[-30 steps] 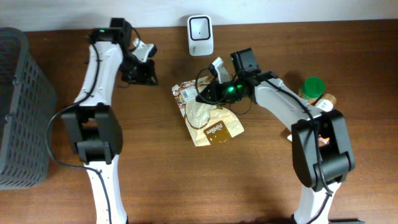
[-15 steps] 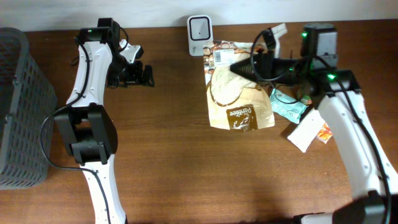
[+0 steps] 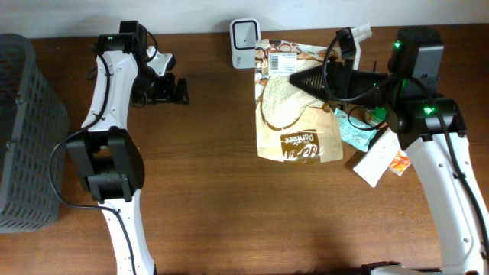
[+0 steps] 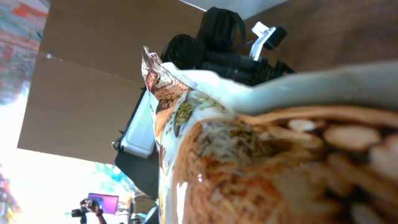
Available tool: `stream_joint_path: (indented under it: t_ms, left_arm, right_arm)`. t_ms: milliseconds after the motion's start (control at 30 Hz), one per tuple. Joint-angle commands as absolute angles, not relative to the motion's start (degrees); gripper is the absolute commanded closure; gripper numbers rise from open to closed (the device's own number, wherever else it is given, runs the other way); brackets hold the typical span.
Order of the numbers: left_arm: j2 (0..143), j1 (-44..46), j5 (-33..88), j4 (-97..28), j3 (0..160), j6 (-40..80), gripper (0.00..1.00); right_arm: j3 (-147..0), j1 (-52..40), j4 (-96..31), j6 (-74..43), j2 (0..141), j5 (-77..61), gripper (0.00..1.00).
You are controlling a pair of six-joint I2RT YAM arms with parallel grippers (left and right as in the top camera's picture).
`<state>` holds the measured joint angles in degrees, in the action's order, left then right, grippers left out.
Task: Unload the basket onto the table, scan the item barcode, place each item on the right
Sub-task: 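Carry the rice bag with the right gripper to the scanner window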
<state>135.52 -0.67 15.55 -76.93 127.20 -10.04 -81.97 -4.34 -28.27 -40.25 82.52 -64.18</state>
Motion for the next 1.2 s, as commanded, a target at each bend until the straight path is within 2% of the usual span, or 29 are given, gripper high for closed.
stream_joint_path:
  t_ms: [0, 133, 200, 333, 400, 633, 867, 1000, 1167]
  left_arm:
    - [134.6, -0.7, 15.2, -76.8, 127.1, -10.3, 0.01]
    - [134.6, -0.7, 15.2, -76.8, 127.1, -10.4, 0.01]
    - [134.6, -0.7, 15.2, -76.8, 127.1, -10.3, 0.01]
    - [134.6, -0.7, 15.2, -76.8, 127.1, -10.3, 0.01]
    - [134.6, -0.7, 15.2, -76.8, 127.1, -10.4, 0.01]
    - [134.7, -0.7, 15.2, -76.8, 127.1, -10.3, 0.01]
    - [134.6, -0.7, 15.2, -76.8, 127.1, -10.3, 0.01]
    - [134.6, -0.7, 15.2, -76.8, 127.1, -10.3, 0.01]
    - [134.6, -0.7, 15.2, -76.8, 127.1, -10.3, 0.01]
  right_arm:
    - [-85.0, -8.8, -28.6, -31.8, 86.0, -54.7, 0.96]
    - [-94.1, -18.1, -41.6, -19.7, 92.6, -18.6, 0.96]
    - [-102.7, -20.5, -47.3, -16.6, 97.4, -12.1, 0.96]
    - [-128.8, -21.2, -61.5, -8.5, 111.5, -5.4, 0.96]
    - [-140.5, -22.2, -64.6, -3.4, 118.9, 1.1, 0.96]
    - [-143.8, -28.2, -54.3, 7.9, 129.6, 30.6, 0.96]
    - [-143.8, -30.0, -41.5, 26.2, 137.1, 38.3, 0.96]
    - [-143.8, -29.9, -35.2, 38.6, 140.2, 38.3, 0.96]
    - [-143.8, -29.8, -28.0, 47.4, 143.7, 38.2, 0.96]
